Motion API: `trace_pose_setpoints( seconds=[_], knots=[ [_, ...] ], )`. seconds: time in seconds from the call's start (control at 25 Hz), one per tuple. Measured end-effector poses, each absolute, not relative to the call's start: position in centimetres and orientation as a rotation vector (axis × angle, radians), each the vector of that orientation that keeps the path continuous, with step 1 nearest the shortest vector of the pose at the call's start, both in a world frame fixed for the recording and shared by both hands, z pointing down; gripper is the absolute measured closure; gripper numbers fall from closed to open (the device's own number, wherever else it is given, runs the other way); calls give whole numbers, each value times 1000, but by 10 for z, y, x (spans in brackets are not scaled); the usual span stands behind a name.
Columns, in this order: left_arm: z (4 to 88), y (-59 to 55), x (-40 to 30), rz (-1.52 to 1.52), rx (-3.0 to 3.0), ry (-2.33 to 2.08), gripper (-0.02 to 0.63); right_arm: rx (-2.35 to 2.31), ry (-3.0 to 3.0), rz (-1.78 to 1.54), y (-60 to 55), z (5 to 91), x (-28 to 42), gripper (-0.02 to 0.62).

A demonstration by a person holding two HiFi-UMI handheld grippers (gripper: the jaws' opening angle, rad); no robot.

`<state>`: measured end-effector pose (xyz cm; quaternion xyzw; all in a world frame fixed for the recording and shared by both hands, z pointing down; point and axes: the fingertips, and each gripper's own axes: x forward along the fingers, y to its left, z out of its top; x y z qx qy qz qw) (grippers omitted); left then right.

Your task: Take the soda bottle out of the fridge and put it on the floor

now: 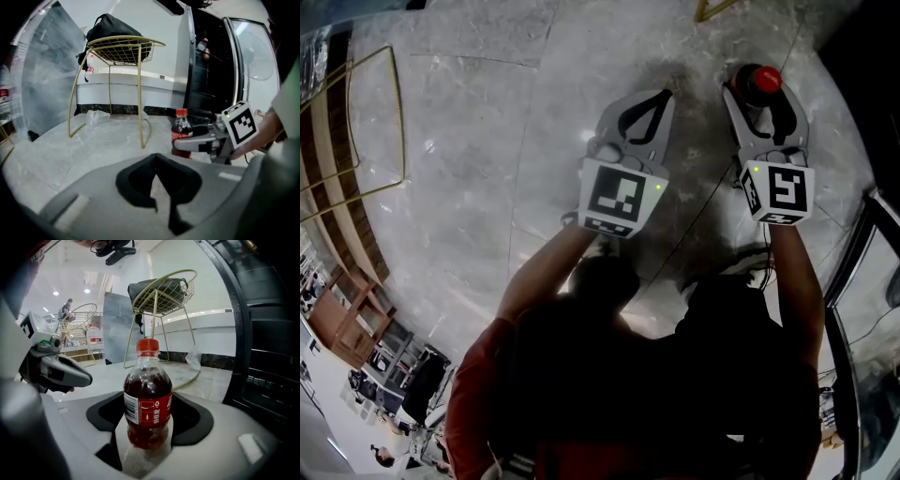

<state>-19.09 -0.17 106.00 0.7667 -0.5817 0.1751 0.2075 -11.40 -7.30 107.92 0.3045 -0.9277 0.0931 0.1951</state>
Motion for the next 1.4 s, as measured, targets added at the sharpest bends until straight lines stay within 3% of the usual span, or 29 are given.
trace_pose_setpoints(
  seconds=[1.4],
  knots=[
    [1072, -1, -167, 539, 2160, -1569, 606, 883, -2630, 196, -92, 1095, -117, 296]
  ],
)
